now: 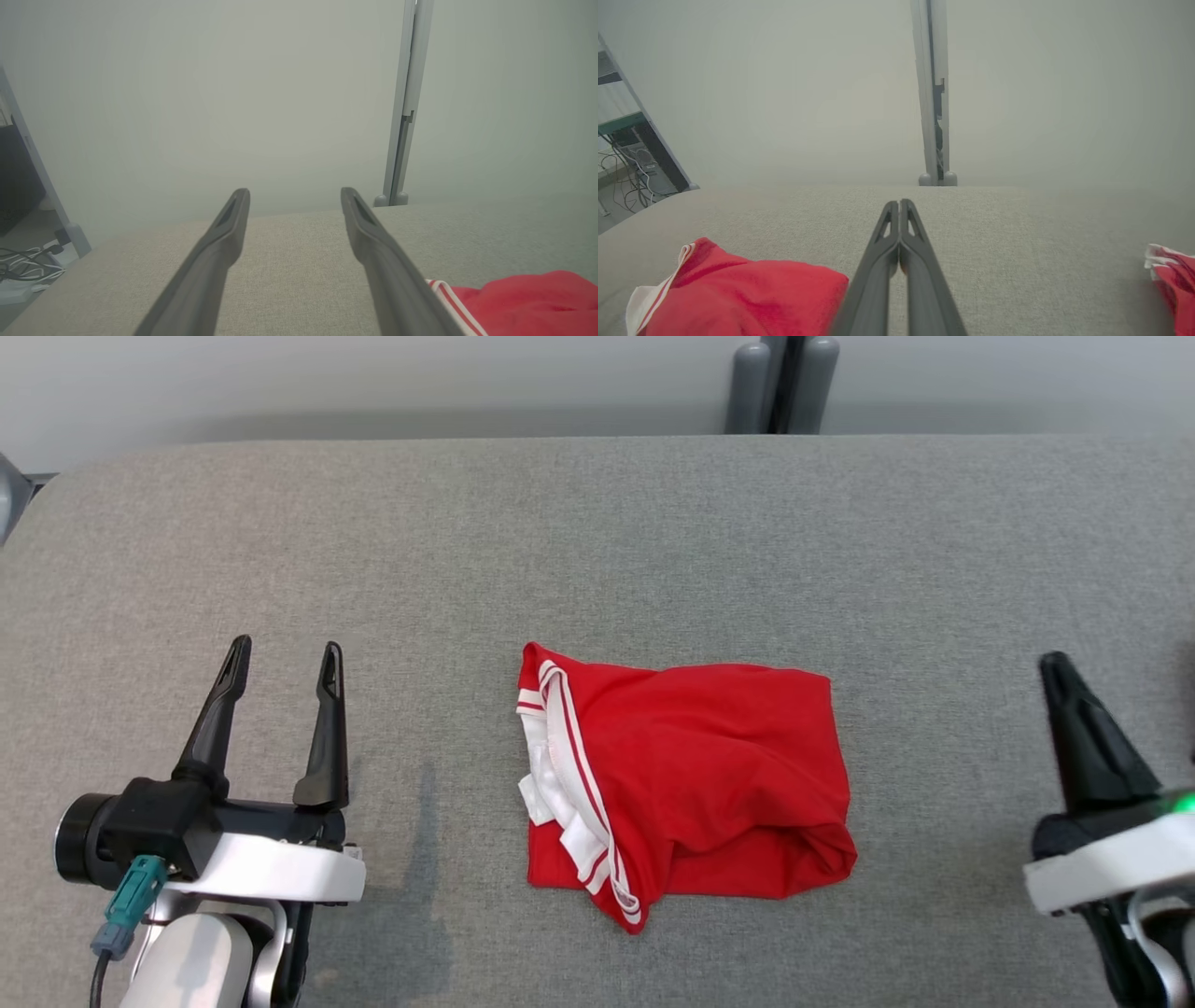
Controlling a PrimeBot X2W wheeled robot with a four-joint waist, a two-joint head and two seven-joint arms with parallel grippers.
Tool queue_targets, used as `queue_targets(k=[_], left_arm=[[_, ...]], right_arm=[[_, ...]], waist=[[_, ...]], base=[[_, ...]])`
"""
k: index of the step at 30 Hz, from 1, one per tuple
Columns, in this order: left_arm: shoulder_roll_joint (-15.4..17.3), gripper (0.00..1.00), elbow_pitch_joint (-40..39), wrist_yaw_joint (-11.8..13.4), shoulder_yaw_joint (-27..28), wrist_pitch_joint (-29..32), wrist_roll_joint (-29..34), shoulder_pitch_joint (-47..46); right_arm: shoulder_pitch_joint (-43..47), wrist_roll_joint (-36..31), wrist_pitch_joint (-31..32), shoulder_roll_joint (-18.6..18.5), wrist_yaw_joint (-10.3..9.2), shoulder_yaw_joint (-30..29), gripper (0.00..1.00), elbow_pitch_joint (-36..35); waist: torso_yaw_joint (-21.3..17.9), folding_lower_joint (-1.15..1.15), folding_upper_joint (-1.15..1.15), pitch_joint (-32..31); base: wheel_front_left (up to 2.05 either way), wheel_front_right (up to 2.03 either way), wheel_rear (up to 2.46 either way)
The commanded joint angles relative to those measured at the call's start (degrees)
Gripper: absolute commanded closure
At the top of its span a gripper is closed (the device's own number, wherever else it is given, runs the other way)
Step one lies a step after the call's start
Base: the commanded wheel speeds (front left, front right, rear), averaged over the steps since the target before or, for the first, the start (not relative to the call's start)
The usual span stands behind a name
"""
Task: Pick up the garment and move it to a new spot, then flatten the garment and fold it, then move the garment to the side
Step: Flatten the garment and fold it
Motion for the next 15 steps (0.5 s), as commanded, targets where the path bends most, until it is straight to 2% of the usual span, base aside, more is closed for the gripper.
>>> queue_targets(k=[1, 9, 13, 15], left_arm=[[0.2, 0.00, -0.2, 0.0, 0.1, 0.0, 0.0, -0.7], [-0.7, 0.00, 0.5, -0.3, -1.0, -0.4, -0.2, -1.6], [-1.4, 0.00, 1.1, -0.8, -1.4, -0.6, -0.3, -2.7], [-1.9, 0.00, 1.9, -1.0, -1.6, -0.6, -0.5, -3.1]], right_arm=[[-1.1, 0.7, 0.4, -0.4, 0.01, 1.3, 1.00, 0.0], [-7.5, 3.7, 2.5, -3.7, 0.01, 17.0, 1.00, 3.1], [-11.3, 5.7, 1.4, -5.1, 0.01, 24.0, 1.00, 7.9], [-14.3, 7.1, 0.2, -5.9, 0.01, 29.2, 1.00, 12.4]], waist=[[0.3, 0.00, 0.00, 0.3], [2.8, 0.00, 0.00, 1.6], [4.2, 0.00, 0.00, 2.5], [5.2, 0.00, 0.00, 3.0]], base=[[0.00, 0.00, 0.00], [0.00, 0.00, 0.00], [0.00, 0.00, 0.00], [0.00, 0.00, 0.00]])
